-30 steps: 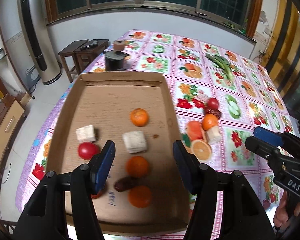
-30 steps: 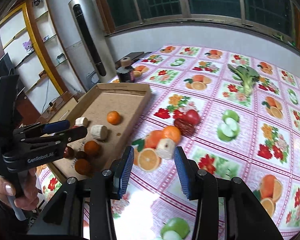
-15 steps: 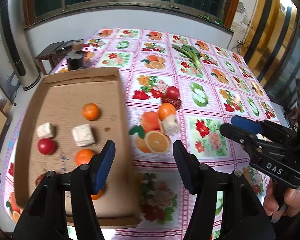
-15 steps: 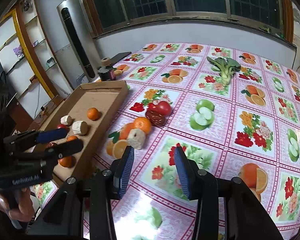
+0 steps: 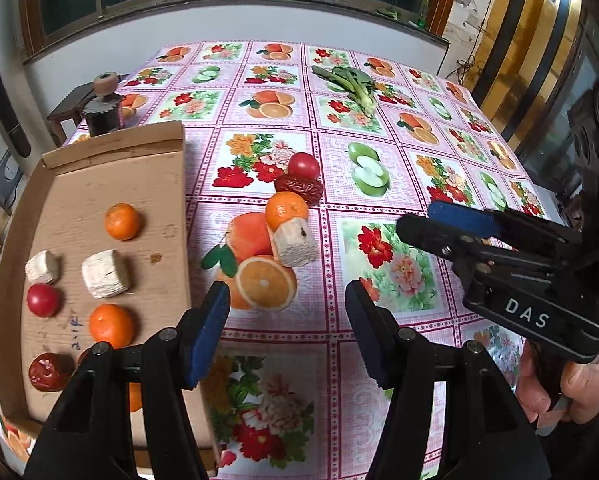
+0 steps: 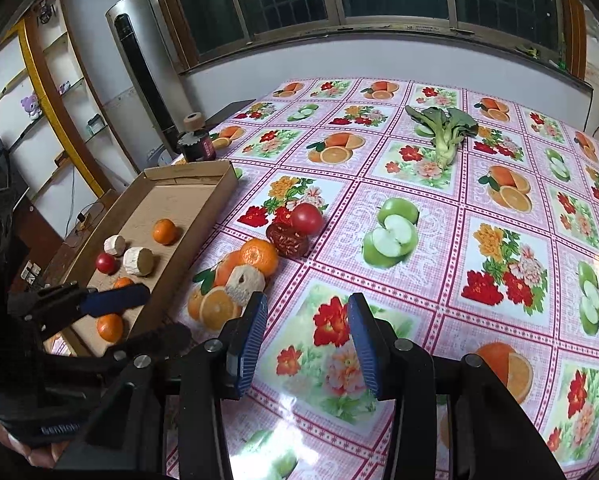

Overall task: Organize fruits
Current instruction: 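Move the left gripper to another yam piece while the right gripper reaches a red tomato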

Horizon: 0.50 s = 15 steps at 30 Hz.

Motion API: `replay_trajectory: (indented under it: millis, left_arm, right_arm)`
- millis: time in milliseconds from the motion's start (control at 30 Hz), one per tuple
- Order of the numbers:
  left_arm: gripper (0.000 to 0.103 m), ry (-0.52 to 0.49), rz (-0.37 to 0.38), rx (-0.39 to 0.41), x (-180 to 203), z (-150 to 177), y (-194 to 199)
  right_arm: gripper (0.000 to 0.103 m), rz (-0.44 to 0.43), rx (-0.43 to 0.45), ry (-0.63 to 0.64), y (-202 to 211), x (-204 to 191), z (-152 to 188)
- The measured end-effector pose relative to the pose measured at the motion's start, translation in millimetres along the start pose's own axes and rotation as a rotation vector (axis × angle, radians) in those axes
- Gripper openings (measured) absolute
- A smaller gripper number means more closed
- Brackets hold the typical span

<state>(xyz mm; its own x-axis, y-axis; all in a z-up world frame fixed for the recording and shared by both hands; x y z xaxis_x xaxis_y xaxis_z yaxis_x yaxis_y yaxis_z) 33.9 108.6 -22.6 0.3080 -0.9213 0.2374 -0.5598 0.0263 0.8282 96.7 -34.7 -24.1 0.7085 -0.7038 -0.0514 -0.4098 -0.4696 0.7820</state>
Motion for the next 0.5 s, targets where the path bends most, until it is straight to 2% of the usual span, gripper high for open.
replay_trajectory:
  millis: [300, 500]
  left_arm:
    - [0.059, 0.040, -0.002, -0.033, 5, -8, -29]
    - [0.059, 0.052, -0.025, -0.053, 7, -13, -49]
  right_arm:
    - [0.043, -0.051, 0.005, -0.045, -39, 13, -30]
    - [0.043, -0.075, -0.030, -0.068, -80, 15, -50]
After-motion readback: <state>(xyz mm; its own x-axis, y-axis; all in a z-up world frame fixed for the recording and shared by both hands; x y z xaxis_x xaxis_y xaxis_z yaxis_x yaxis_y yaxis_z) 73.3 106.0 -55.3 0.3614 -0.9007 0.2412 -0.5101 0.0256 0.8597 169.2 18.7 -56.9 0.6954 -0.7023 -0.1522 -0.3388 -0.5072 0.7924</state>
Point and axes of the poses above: each gripper's, at about its wrist camera, not at the fingertips, and y roughly against the way its jaws point, x to its right, z to its underside, the point moved 3 cm from there along -y, roughly the way its jaws point, and after that the axes turned 13 degrees about y, right-handed, at the moved point
